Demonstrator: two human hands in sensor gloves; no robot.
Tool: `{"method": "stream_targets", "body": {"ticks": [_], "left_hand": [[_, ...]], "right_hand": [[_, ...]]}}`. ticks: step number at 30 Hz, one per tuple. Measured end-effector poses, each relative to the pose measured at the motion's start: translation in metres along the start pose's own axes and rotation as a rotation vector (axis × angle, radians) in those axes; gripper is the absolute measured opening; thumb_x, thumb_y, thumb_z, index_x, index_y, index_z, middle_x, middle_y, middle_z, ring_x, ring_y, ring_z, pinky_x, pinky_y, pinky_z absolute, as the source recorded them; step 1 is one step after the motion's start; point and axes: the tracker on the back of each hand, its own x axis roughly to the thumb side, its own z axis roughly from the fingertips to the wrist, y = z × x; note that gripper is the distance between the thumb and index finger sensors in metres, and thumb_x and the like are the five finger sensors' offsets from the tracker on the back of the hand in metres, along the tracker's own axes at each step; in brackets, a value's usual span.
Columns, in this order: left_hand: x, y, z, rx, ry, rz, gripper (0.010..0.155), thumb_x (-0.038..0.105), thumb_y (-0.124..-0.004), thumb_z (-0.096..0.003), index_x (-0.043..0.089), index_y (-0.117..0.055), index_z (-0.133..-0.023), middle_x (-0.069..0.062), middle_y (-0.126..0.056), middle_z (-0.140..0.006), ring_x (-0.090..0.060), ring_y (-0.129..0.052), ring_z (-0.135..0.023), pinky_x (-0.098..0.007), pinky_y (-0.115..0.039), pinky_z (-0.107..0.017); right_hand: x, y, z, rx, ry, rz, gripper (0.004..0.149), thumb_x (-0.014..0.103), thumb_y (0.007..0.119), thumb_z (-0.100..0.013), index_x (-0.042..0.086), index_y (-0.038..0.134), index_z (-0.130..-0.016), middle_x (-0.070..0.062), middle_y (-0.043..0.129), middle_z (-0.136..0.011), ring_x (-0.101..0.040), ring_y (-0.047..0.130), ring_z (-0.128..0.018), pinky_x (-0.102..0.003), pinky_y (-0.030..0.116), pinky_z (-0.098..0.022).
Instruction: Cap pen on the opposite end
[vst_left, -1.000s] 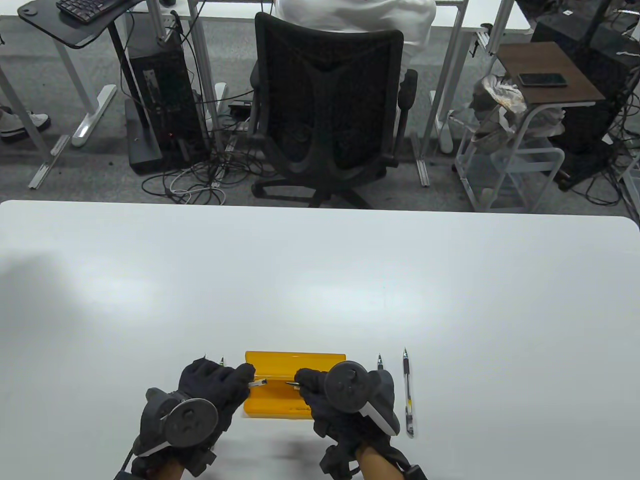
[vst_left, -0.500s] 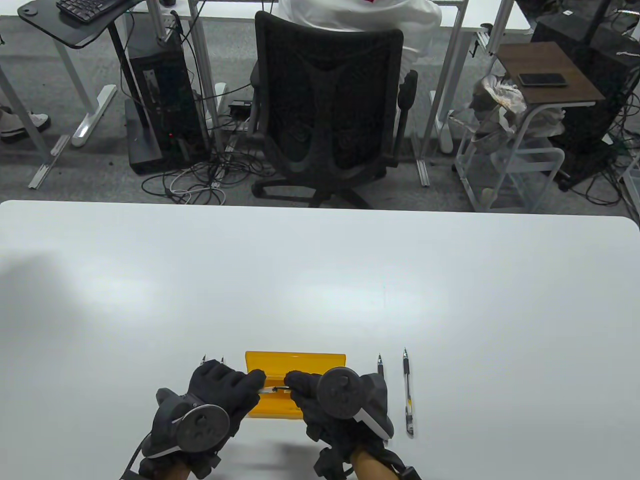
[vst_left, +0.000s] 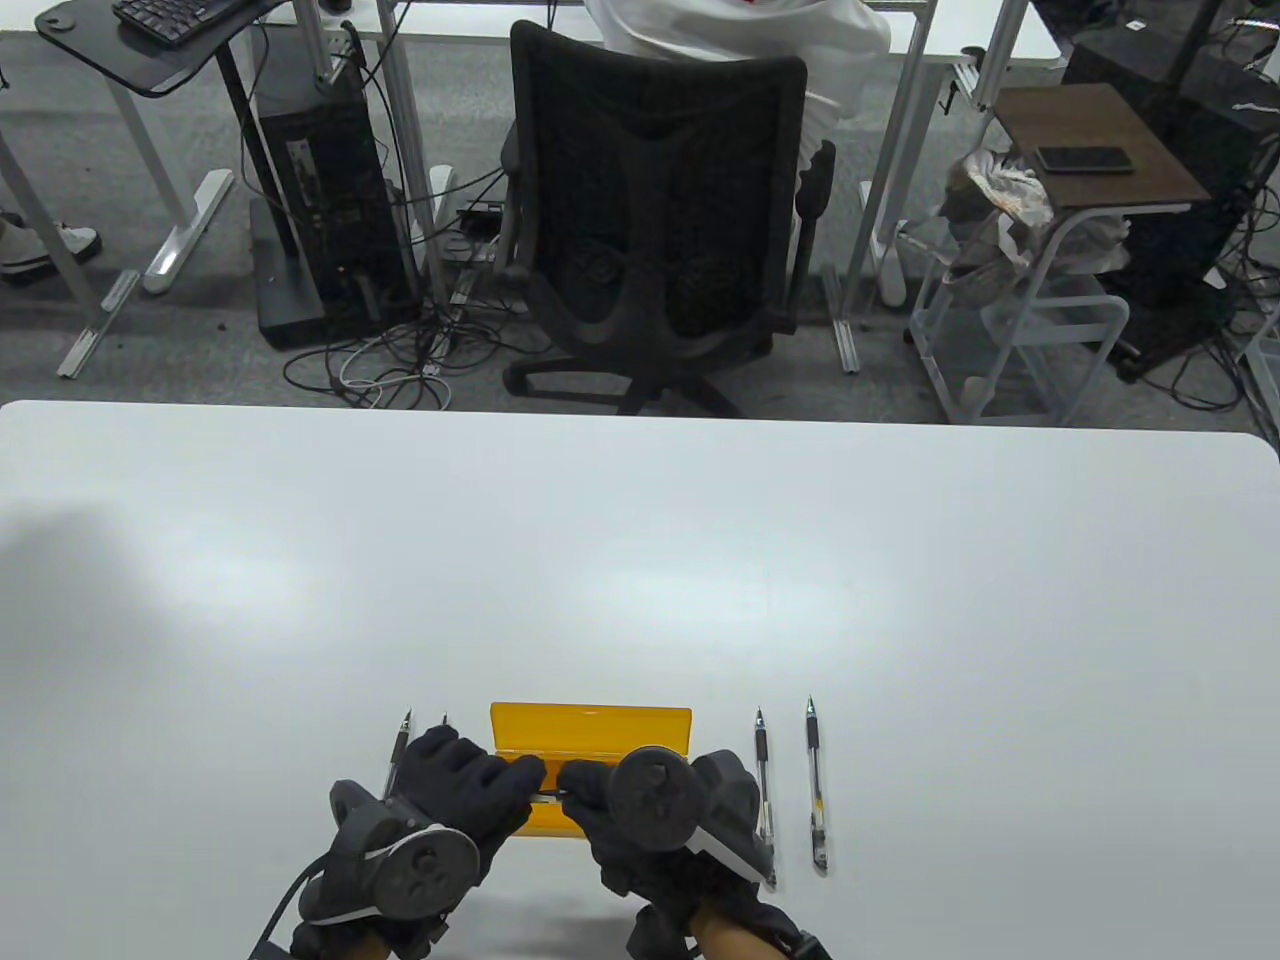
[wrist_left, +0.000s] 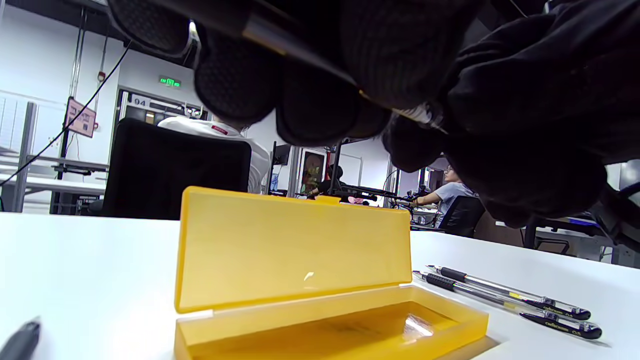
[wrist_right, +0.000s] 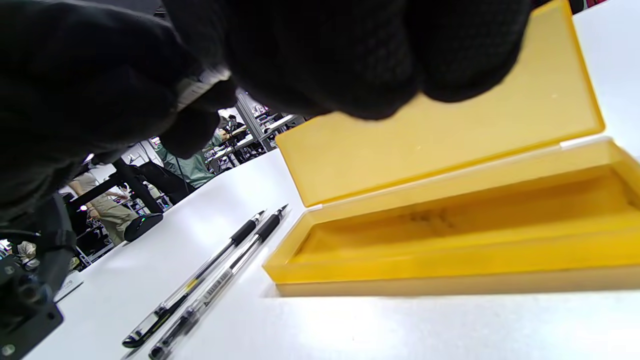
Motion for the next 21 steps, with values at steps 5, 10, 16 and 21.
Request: {"method": "stream_targets", "body": {"ticks": [5, 10, 16, 21], "left_hand": [[0.003, 0.001, 0.0, 0.01, -0.017, -0.025, 0.046, 0.026, -0.081, -0.048, 0.013, -0.087, -0.091, -0.012, -0.101, -0.075, -0.038, -0.089, -0.071, -0.066, -0.055, -0.069], [0.005, 0.001, 0.001, 0.019, -0.035, -0.084, 0.045, 0.028, -0.082, -0.0488, 0.015, -0.086, -0.092, -0.011, -0.099, -0.079, -0.038, -0.086, -0.075, -0.067, -0.052, -0.07], [0.005, 0.001, 0.001, 0.013, -0.03, -0.098, 0.046, 0.032, -0.083, -0.0493, 0.019, -0.085, -0.094, -0.009, -0.095, -0.086, -0.038, -0.083, -0.081, -0.067, -0.051, -0.07], [-0.007, 0.003, 0.004, 0.046, 0.104, 0.004, 0.07, 0.04, -0.081, -0.0516, 0.019, -0.054, -0.113, -0.021, -0.062, -0.113, -0.047, -0.056, -0.098, -0.071, -0.042, -0.07]], "right_hand": [[0.01, -0.001, 0.003, -0.036, -0.032, 0.068, 0.047, 0.032, 0.072, -0.044, 0.013, 0.086, -0.084, -0.005, 0.1, -0.048, -0.011, 0.098, -0.028, -0.043, 0.085, -0.038], [0.01, 0.004, 0.002, 0.008, -0.032, 0.093, 0.048, 0.035, 0.074, -0.043, 0.012, 0.087, -0.084, -0.005, 0.102, -0.048, -0.012, 0.101, -0.029, -0.043, 0.086, -0.039], [0.009, 0.008, -0.001, 0.046, -0.012, 0.121, 0.048, 0.04, 0.077, -0.042, 0.012, 0.091, -0.078, -0.003, 0.103, -0.041, -0.01, 0.099, -0.022, -0.042, 0.087, -0.035], [-0.003, 0.005, -0.003, 0.034, 0.104, 0.123, 0.048, 0.039, 0.074, -0.043, 0.012, 0.091, -0.079, -0.003, 0.103, -0.043, -0.01, 0.1, -0.024, -0.042, 0.086, -0.036]]}}
